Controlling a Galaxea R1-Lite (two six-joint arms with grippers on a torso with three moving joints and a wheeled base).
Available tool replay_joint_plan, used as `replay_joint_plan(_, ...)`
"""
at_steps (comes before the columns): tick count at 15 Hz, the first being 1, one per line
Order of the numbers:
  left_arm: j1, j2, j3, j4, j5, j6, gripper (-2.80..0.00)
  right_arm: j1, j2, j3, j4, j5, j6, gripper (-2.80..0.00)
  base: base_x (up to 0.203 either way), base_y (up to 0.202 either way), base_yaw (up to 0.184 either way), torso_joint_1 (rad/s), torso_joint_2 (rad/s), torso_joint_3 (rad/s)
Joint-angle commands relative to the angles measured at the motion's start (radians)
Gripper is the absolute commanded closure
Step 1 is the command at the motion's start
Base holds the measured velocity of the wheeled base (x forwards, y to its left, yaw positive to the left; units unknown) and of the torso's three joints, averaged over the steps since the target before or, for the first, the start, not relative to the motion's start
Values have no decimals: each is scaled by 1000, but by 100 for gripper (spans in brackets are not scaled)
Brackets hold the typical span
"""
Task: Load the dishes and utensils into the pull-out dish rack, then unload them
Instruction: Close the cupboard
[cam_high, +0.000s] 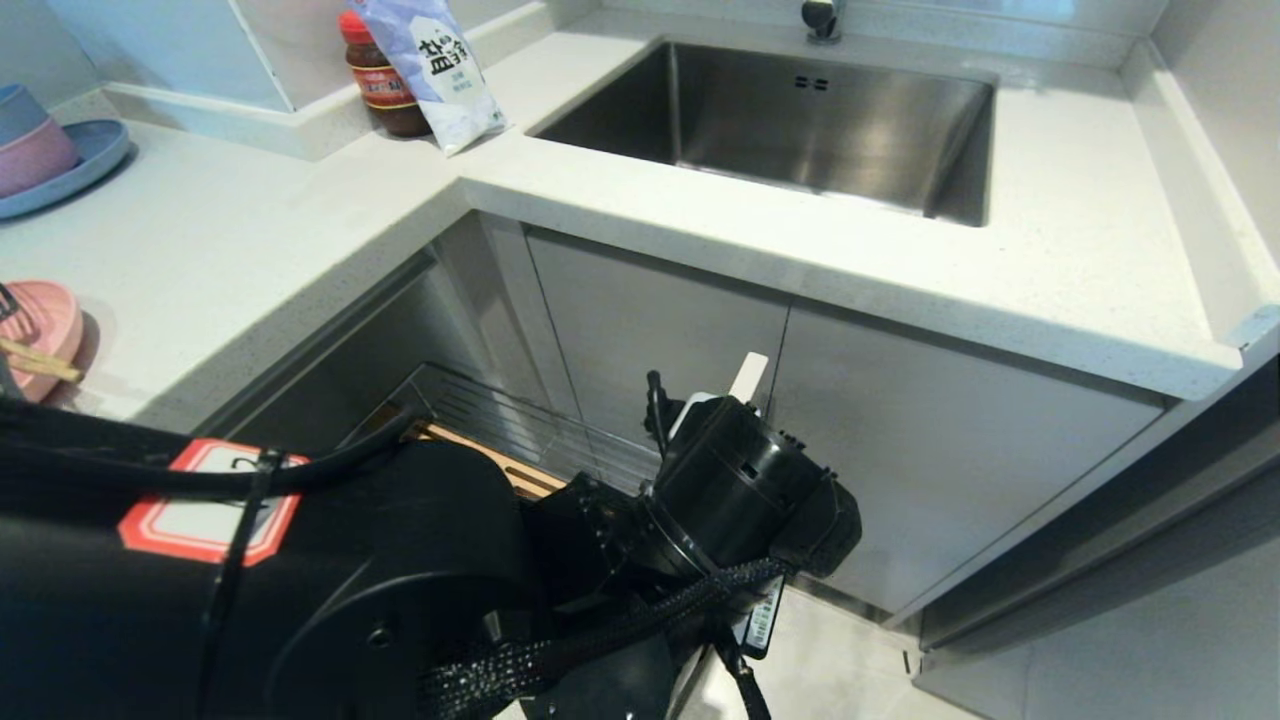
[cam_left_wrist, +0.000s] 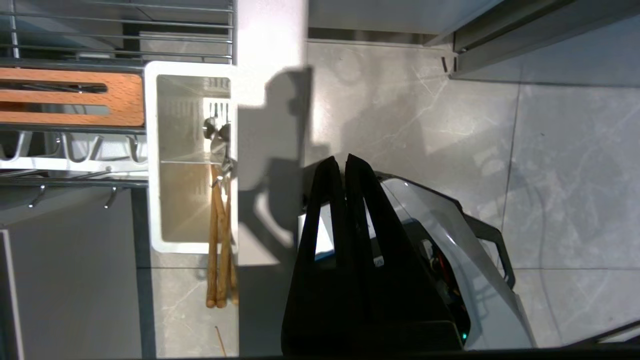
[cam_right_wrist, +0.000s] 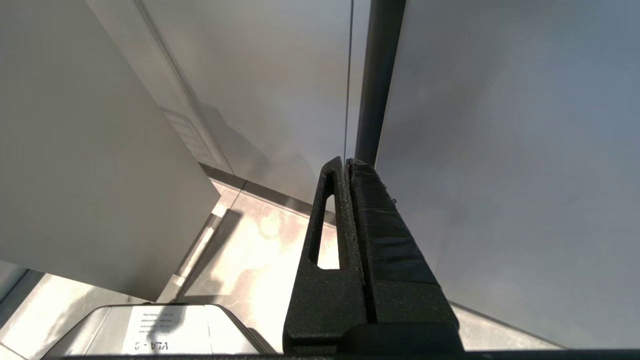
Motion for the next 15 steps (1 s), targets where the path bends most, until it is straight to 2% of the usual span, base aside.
replay_joint_plan(1, 19, 4, 2, 11, 6, -1, 0, 0, -2, 2, 0, 0, 0, 0, 0, 0, 0, 0, 0, 0)
replay_joint_plan(8, 42, 1, 2, 57, 41, 13, 0, 0, -2, 2, 0, 0, 0, 0, 0, 0, 0, 0, 0, 0)
replay_joint_plan(13, 111, -7, 3, 71, 156, 61, 0, 0, -2, 2, 0, 0, 0, 0, 0, 0, 0, 0, 0, 0)
replay_joint_plan(15, 128, -19, 8, 71, 173, 78, 0, 0, -2, 2, 0, 0, 0, 0, 0, 0, 0, 0, 0, 0)
